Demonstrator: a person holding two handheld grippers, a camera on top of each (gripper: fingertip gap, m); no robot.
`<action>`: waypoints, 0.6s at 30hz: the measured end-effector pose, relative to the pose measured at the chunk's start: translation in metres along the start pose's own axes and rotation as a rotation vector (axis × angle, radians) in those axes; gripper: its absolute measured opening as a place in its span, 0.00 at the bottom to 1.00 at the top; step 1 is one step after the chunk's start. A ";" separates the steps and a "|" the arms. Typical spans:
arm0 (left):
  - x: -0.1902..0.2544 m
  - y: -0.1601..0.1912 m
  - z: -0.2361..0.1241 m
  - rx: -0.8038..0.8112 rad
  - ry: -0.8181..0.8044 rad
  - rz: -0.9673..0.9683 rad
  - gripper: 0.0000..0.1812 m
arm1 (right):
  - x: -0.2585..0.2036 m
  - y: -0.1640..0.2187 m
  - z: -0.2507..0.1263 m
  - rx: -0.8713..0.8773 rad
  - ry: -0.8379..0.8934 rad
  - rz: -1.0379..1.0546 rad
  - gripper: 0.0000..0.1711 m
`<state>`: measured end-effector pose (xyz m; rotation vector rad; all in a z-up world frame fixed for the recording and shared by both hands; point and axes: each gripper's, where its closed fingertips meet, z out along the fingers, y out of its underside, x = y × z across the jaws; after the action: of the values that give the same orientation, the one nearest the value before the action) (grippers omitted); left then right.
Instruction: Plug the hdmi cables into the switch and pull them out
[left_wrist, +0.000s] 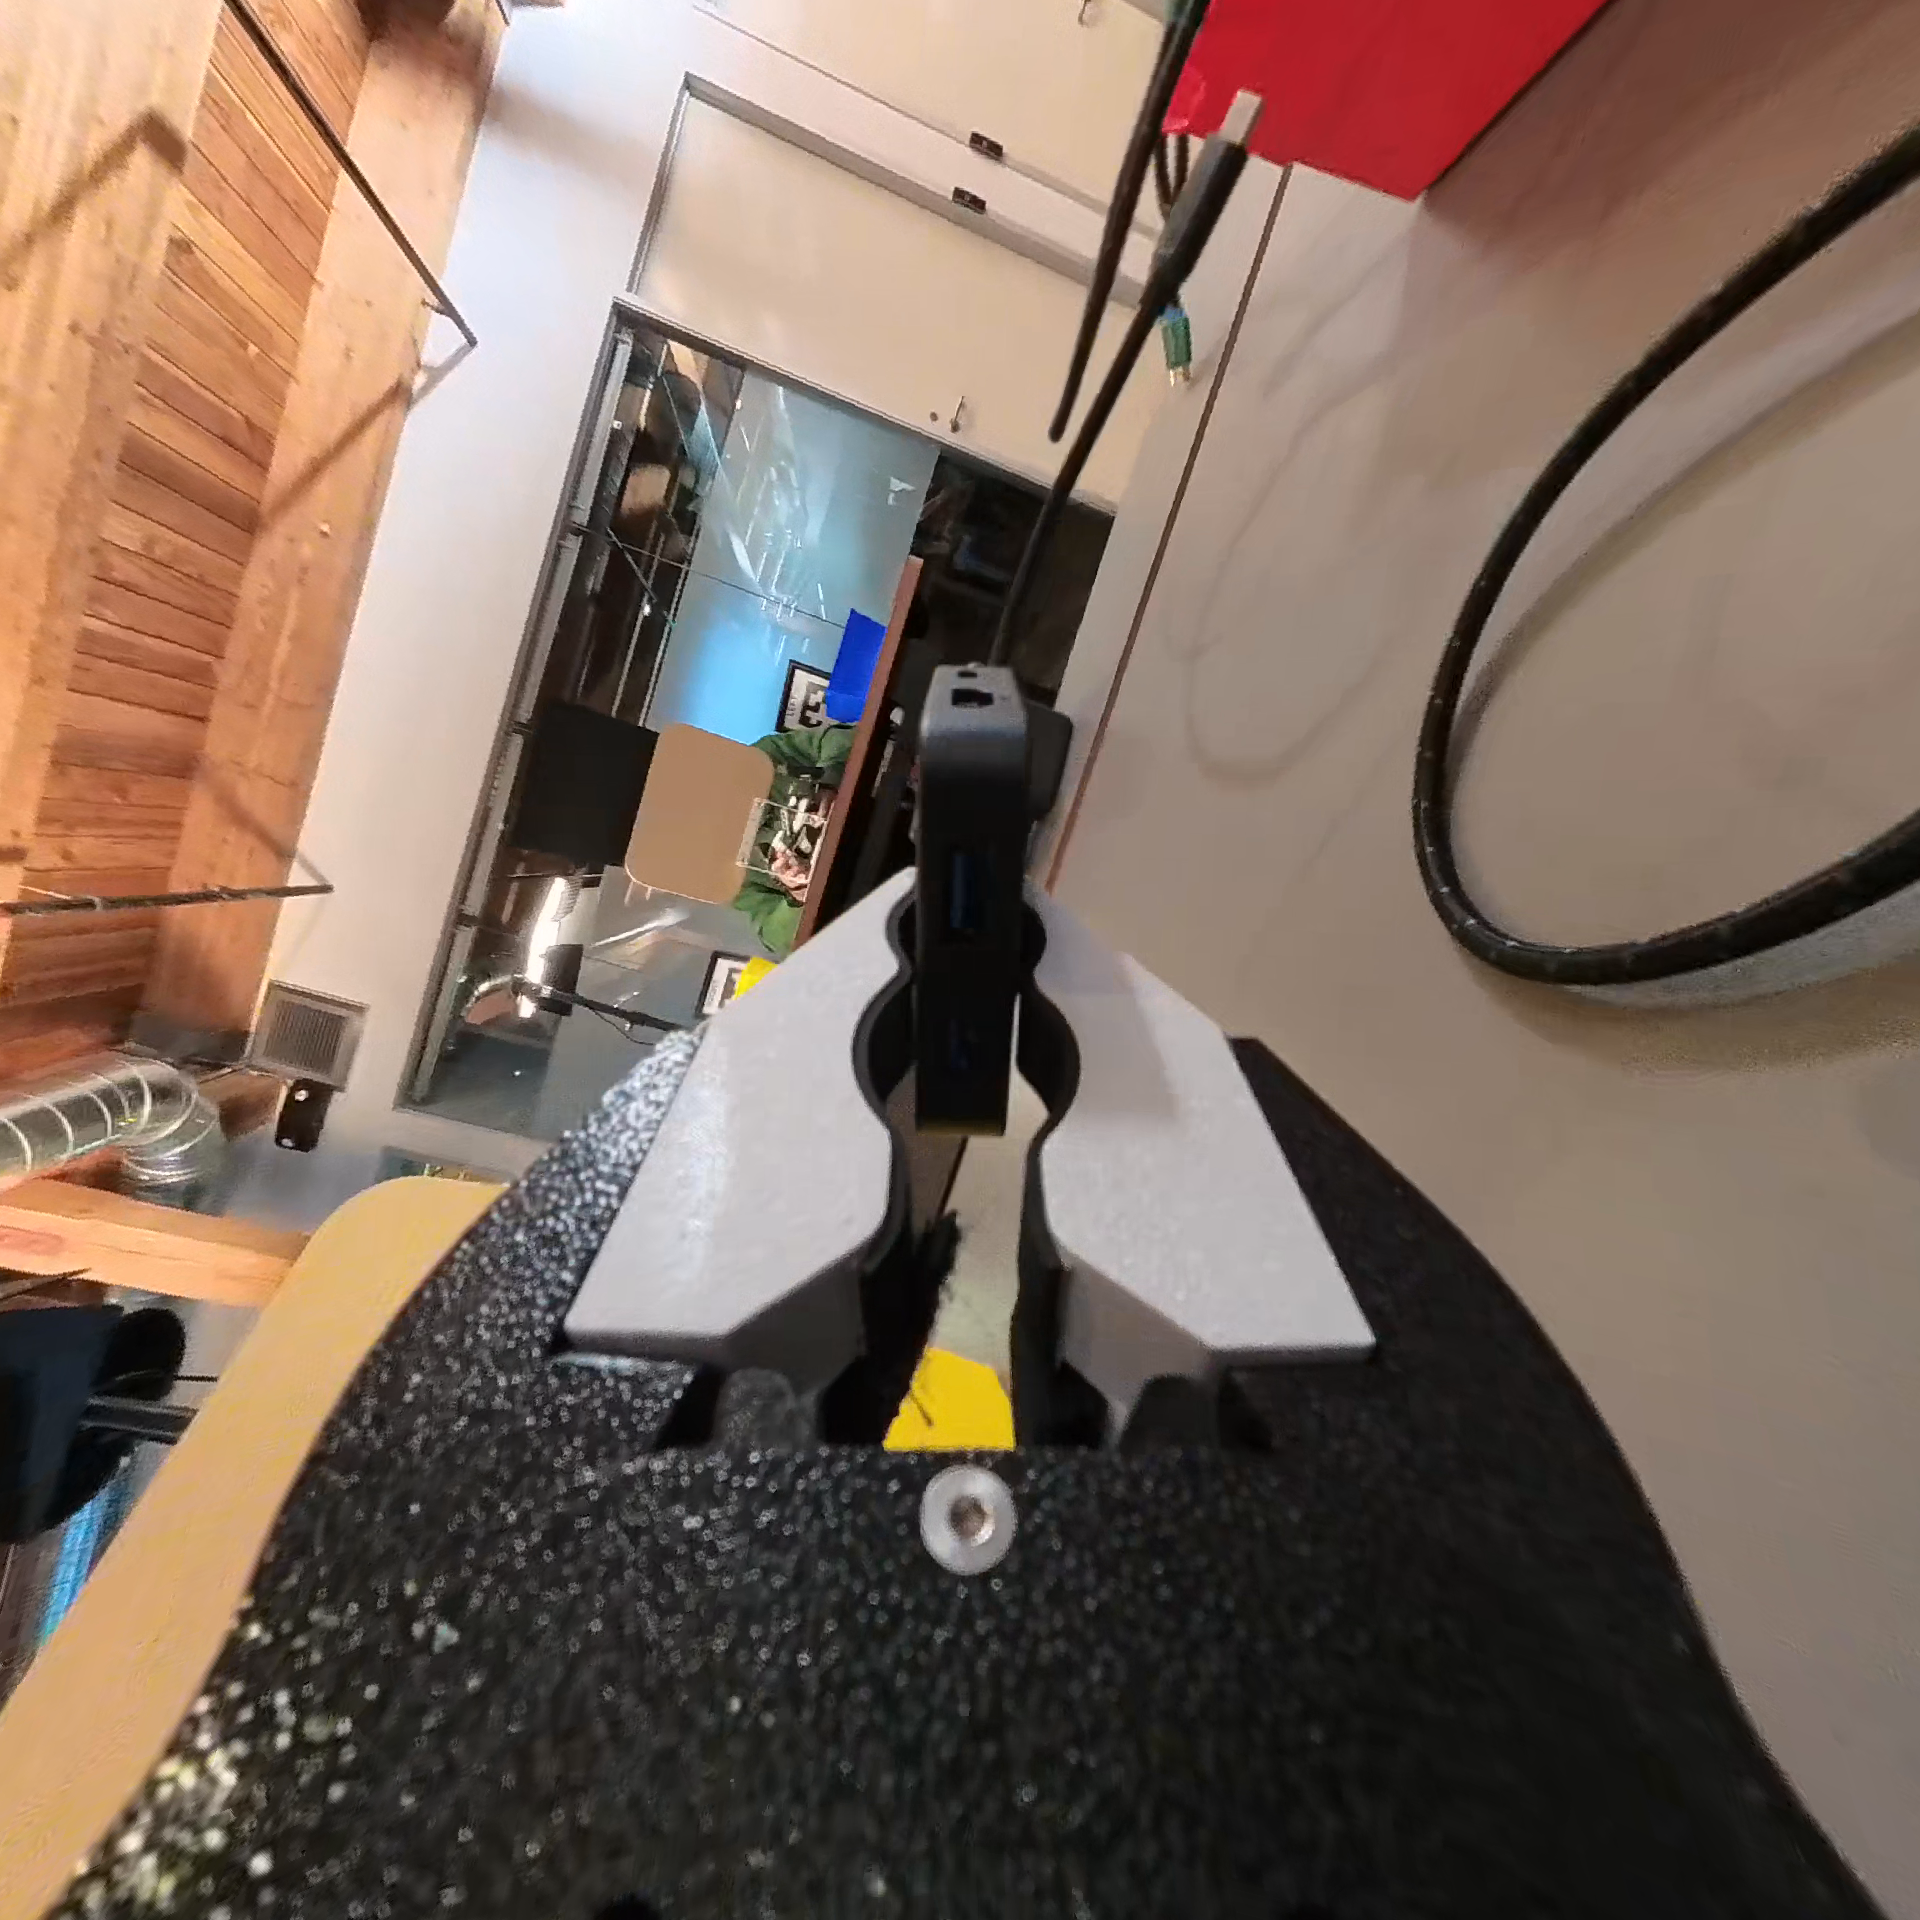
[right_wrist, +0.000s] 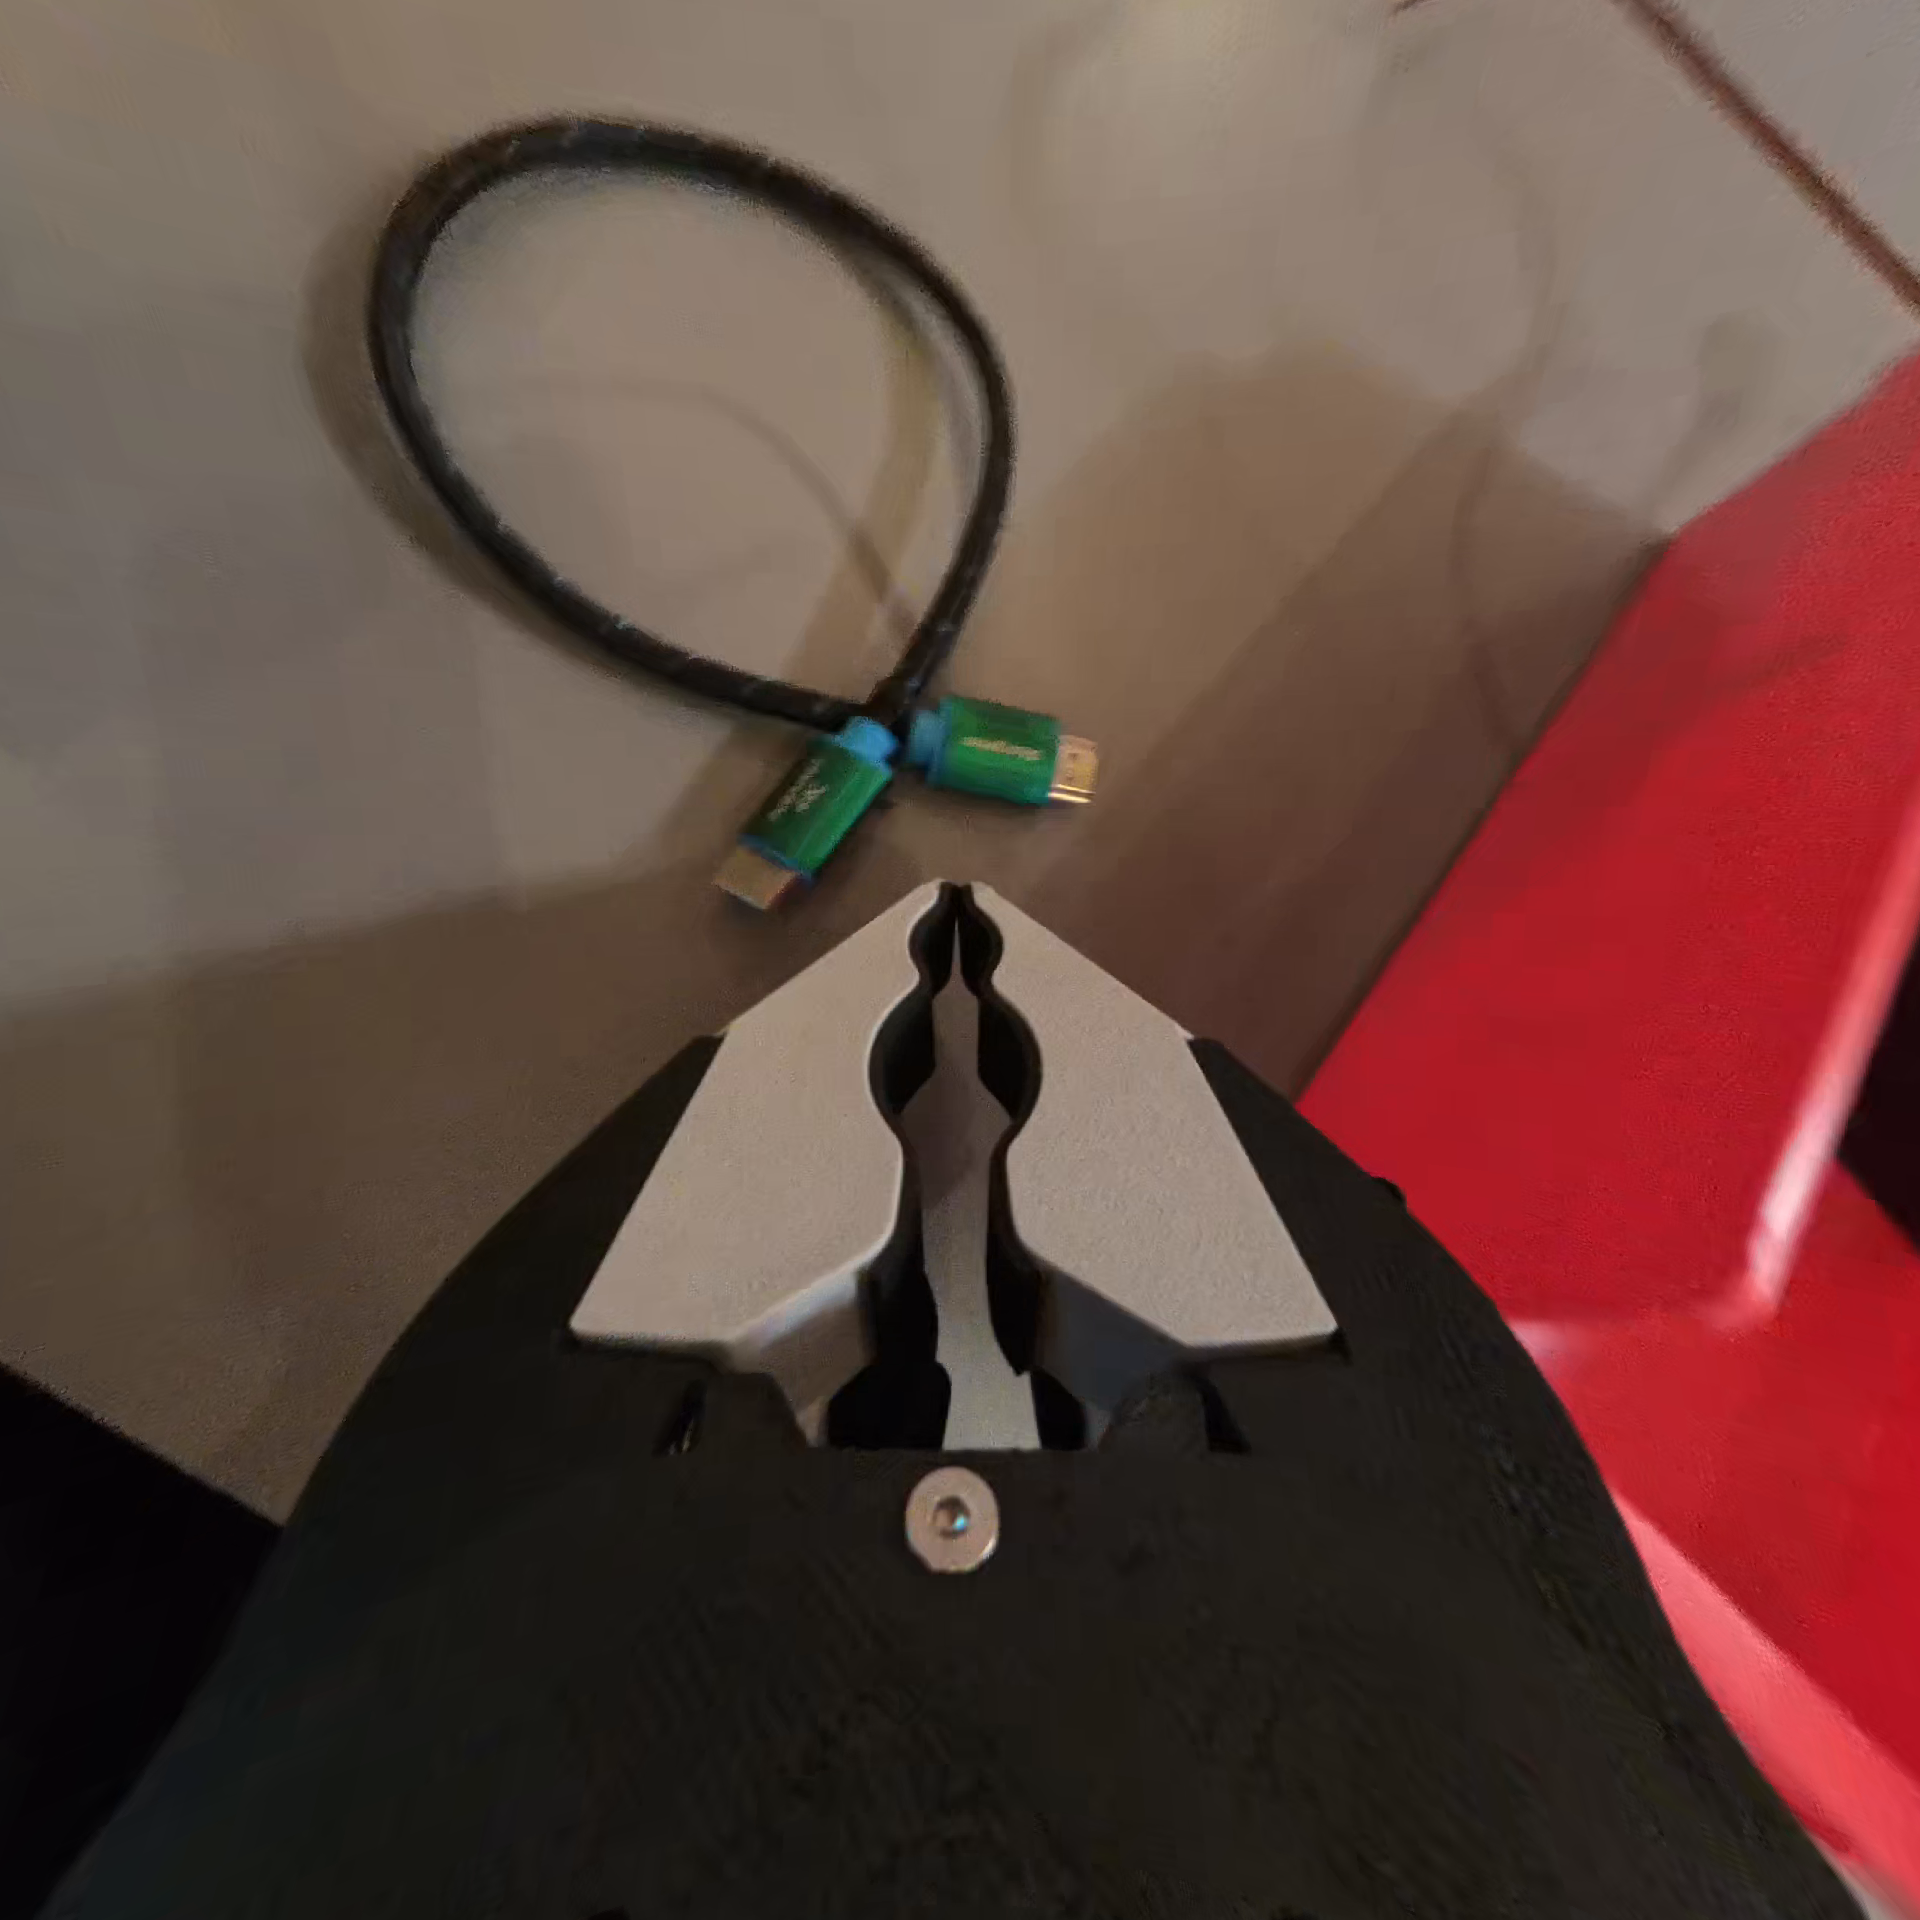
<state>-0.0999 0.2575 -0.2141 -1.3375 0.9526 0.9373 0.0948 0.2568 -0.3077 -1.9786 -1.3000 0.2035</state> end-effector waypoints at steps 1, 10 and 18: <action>-0.002 -0.001 0.000 0.006 -0.011 -0.004 0.06 | -0.007 0.001 0.003 -0.032 -0.037 -0.041 0.00; 0.008 -0.018 -0.005 0.103 0.060 -0.154 0.07 | -0.088 -0.033 -0.006 0.087 -0.439 -0.524 0.06; 0.006 -0.017 -0.004 0.111 0.089 -0.248 0.06 | -0.069 -0.037 0.016 0.044 -0.128 -1.532 0.21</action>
<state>-0.0824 0.2528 -0.2138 -1.3759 0.8693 0.6318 0.0273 0.2146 -0.3121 -0.5058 -2.4300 -0.3875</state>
